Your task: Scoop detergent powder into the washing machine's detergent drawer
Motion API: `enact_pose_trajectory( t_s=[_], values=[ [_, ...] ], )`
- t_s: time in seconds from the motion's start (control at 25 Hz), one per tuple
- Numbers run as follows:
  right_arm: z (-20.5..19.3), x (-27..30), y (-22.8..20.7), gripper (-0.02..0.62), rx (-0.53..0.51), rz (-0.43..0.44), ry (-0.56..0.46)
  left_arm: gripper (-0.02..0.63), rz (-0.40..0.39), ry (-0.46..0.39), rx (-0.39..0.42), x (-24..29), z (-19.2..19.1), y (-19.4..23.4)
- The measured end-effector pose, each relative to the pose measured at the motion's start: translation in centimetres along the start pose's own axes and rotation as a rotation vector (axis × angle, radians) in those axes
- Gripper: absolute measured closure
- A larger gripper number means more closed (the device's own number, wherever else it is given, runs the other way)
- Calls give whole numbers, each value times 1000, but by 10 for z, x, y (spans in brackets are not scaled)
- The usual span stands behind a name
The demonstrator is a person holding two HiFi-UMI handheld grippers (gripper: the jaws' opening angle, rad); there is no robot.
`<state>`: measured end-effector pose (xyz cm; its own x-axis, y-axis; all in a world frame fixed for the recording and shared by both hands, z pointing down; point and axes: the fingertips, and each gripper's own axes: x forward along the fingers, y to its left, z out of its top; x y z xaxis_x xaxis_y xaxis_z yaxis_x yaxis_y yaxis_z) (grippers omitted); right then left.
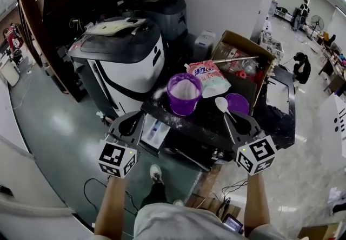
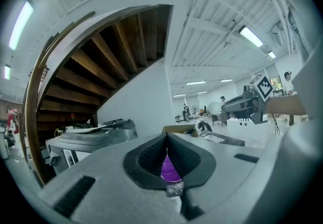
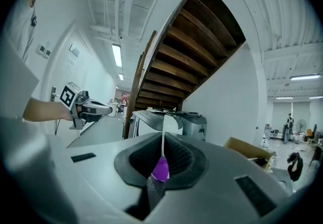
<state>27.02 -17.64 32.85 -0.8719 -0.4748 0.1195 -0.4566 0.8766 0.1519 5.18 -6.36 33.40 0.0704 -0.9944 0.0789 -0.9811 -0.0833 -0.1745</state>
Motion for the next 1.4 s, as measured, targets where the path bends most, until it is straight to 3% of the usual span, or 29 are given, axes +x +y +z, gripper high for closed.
enact_pose_trajectory(
  t_s=[0.36, 0.6, 0.84, 1.08, 1.4],
  values=[
    [-8, 91, -29, 589, -8, -25, 80, 597, -66, 38, -1, 78, -27, 62],
    [-19, 150, -42, 589, -32, -12, 191, 597, -104, 48, -35, 124, -37, 110],
    [-32, 198, -54, 589, -58, -26, 294, 597, -190, 64, -37, 163, -51, 129],
    [-65, 241, -46, 589, -108, 1, 454, 597, -224, 75, -67, 192, -68, 165],
    [-112, 272, -38, 589, -196, 73, 649, 597, -285, 111, -108, 210, -96, 157]
  ],
)
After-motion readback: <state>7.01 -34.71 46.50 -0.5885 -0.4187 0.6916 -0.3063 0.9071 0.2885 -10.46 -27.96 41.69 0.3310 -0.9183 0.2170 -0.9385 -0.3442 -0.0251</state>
